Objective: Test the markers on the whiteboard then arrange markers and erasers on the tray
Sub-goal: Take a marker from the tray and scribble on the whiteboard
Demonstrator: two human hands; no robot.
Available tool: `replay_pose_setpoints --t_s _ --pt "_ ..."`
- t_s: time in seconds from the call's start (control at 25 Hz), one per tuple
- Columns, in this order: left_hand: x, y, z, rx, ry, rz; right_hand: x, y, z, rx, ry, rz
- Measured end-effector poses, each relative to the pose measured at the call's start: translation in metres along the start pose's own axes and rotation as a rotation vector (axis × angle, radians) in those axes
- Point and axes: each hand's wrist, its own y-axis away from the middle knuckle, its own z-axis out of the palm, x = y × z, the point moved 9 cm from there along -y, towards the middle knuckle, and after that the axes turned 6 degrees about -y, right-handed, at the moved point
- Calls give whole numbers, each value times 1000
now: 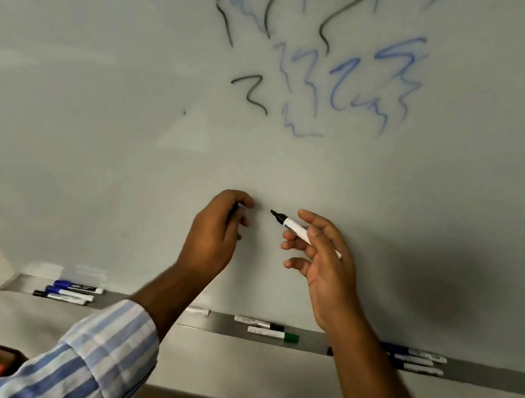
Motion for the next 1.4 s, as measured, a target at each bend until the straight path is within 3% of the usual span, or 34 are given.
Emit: replay_pose_setpoints --t_s 0.28,0.52,0.8,0.92,1.12,1.4 --pt "76 -79 -99 245 -158 405 -83 -19 73 -7 68 -371" --pt "136 -165 -186 475 -228 568 -178 -37 124 -73 208 -692" --pt "198 -244 -256 758 -598 778 -267 -54 171 -22 543 -1031" --pt "210 -261 -271 858 -711 812 -285 -49 185 -19 659 -1176" --pt "202 -273 -276 887 -649 786 -295 -56 210 -28 795 -1350" --pt "193 -287 -277 750 -684 622 -283 -86 259 -86 961 -1450"
